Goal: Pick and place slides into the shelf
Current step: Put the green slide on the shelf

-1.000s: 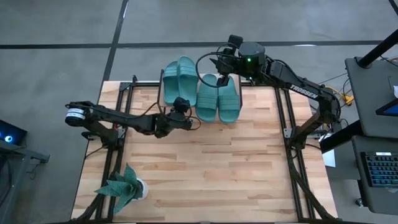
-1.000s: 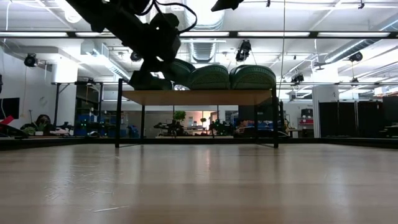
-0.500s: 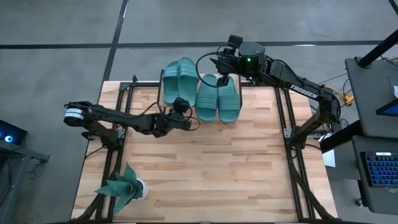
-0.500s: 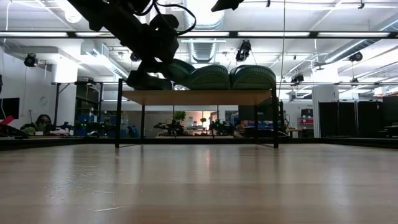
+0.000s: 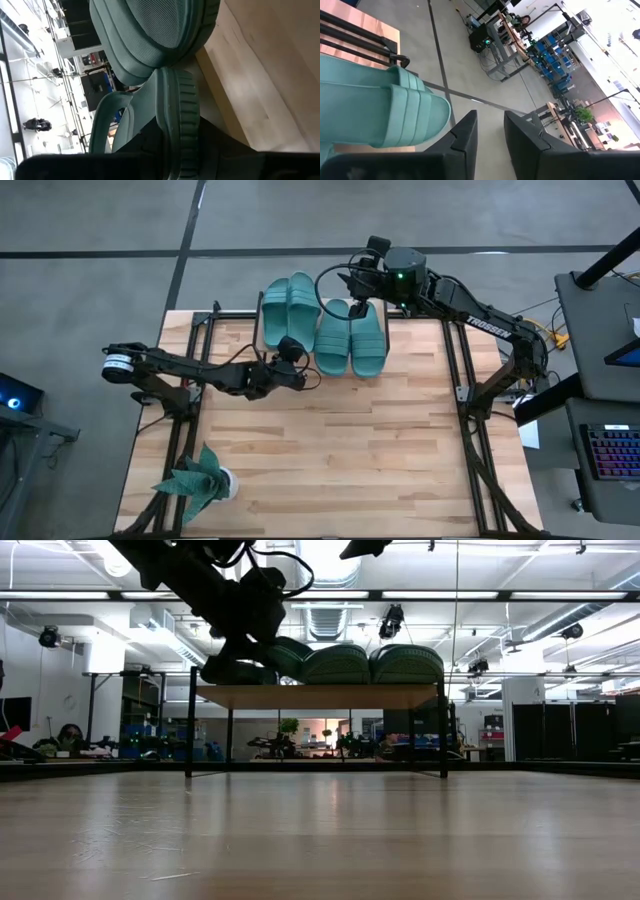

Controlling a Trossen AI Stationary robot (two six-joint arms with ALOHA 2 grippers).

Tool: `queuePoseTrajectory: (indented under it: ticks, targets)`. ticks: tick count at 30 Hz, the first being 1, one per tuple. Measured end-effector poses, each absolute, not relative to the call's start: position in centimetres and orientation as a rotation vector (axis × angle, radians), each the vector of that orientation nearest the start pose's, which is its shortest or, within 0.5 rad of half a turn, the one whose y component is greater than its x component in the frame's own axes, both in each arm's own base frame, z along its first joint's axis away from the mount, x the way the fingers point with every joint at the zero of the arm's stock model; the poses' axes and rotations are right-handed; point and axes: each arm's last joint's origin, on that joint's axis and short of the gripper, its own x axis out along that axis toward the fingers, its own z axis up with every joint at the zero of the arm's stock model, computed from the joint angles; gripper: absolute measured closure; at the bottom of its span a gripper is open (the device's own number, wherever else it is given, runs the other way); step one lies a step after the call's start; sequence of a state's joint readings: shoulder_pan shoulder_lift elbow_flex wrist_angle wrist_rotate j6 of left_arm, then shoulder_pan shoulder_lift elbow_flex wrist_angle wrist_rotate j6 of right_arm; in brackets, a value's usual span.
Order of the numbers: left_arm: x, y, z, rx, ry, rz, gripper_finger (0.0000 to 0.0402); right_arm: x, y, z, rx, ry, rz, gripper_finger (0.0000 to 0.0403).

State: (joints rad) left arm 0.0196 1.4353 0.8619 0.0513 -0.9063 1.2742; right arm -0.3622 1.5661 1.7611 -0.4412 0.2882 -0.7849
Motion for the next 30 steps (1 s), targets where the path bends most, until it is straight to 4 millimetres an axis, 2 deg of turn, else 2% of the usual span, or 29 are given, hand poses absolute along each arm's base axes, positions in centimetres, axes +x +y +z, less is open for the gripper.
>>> queuePoseTrajectory:
  ticks: [3, 8, 12, 24, 30]
  targets:
    - [29.64, 2.86, 23.99, 1.373, 1.014, 0.482, 0.0344, 31.52, -12.82, 45.05, -0.743, 0.491, -0.514, 0.0319]
    - [29.64, 2.86, 23.99, 1.371, 1.013, 0.483, 0.0282, 31.52, -12.82, 45.05, -0.743, 0.491, -0.514, 0.0321]
    - [29.64, 2.86, 23.99, 1.371, 1.013, 0.483, 0.0257, 31.52, -12.82, 45.05, -0.743, 0.491, -0.514, 0.0321]
    - [29.56, 2.86, 23.85, 1.371, 1.026, 0.475, 0.0249, 31.51, -12.83, 45.06, -0.744, 0.490, -0.515, 0.0321]
    - [29.51, 2.87, 24.10, 1.304, 1.036, 0.489, 0.0248, 31.51, -12.83, 45.06, -0.744, 0.490, -0.515, 0.0321]
